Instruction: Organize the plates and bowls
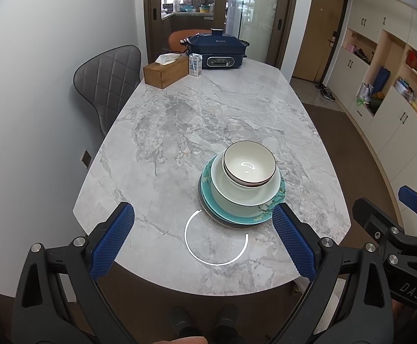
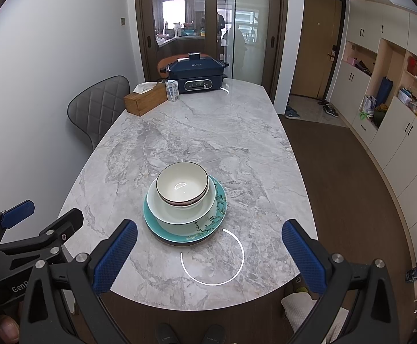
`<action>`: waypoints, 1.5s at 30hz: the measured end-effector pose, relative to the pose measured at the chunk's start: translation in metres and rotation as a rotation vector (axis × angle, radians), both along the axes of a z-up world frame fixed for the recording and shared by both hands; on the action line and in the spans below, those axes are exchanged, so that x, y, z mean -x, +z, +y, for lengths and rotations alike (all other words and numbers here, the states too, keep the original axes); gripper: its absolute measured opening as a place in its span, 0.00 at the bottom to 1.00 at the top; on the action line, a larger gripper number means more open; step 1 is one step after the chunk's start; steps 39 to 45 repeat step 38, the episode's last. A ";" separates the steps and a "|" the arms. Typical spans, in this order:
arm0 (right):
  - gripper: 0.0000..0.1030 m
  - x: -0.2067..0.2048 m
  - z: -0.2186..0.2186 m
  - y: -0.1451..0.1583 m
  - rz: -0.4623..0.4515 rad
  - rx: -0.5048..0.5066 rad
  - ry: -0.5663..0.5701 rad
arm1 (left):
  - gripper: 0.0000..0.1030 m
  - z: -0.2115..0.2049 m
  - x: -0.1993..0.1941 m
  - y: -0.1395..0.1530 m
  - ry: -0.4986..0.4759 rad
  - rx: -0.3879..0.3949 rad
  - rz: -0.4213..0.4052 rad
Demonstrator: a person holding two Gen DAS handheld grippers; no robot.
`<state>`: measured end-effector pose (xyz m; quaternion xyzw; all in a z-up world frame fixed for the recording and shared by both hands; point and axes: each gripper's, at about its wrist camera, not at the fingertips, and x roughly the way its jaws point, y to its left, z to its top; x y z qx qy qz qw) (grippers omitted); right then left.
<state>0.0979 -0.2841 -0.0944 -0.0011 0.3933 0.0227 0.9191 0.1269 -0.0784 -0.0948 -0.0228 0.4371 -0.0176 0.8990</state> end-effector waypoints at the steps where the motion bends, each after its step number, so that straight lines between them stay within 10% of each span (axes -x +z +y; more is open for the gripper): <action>1: 1.00 0.000 0.000 0.000 -0.001 0.000 0.000 | 0.95 0.000 0.000 0.000 0.001 -0.001 0.000; 45: 1.00 -0.004 -0.003 -0.001 0.008 -0.003 0.001 | 0.95 0.004 -0.004 -0.003 -0.020 -0.015 -0.018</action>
